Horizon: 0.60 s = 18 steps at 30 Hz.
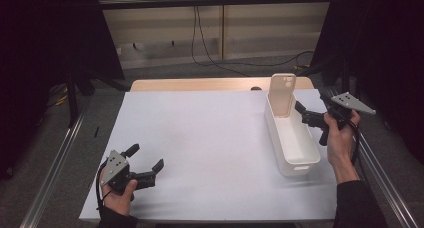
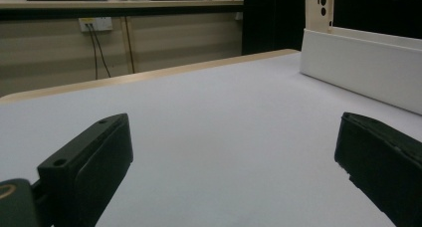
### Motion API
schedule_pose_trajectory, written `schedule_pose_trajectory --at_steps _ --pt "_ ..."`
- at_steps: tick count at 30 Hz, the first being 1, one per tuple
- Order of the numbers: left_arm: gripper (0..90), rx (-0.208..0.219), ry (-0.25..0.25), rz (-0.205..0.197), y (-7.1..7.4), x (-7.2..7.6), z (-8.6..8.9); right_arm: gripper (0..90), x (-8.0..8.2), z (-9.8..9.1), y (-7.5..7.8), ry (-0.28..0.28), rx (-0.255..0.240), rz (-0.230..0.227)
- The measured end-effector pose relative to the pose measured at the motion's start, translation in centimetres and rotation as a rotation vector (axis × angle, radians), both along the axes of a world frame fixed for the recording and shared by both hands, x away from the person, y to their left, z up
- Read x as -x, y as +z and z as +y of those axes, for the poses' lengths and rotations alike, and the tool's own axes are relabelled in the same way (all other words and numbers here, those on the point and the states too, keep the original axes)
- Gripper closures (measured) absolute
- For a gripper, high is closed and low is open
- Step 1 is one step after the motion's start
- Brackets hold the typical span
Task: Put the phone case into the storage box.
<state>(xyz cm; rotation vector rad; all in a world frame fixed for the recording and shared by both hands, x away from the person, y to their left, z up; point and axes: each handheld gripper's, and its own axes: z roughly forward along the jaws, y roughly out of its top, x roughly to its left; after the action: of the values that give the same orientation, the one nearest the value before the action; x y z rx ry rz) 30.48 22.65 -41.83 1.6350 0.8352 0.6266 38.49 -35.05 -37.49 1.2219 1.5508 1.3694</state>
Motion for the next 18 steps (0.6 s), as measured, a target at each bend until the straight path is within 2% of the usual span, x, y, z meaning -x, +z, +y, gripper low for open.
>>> schedule_pose_trajectory --at_steps 6,8,12,18 --pt "1.9 0.005 0.025 -0.012 0.2 0.2 0.5 0.0 1.8 -0.1 -0.2 -0.002 -0.004 -0.014" --pt "1.6 0.008 0.020 -0.002 0.1 0.2 0.5 0.0 2.3 -0.2 -0.3 -0.004 -0.001 -0.014" --pt "1.7 -0.008 0.004 -0.012 0.1 0.3 0.2 0.0 3.2 0.0 -0.5 -0.002 -0.002 -0.013" --pt "1.9 -0.011 -0.007 -0.007 0.1 0.3 0.1 0.0 4.9 0.3 0.0 -0.002 -0.010 -0.052"
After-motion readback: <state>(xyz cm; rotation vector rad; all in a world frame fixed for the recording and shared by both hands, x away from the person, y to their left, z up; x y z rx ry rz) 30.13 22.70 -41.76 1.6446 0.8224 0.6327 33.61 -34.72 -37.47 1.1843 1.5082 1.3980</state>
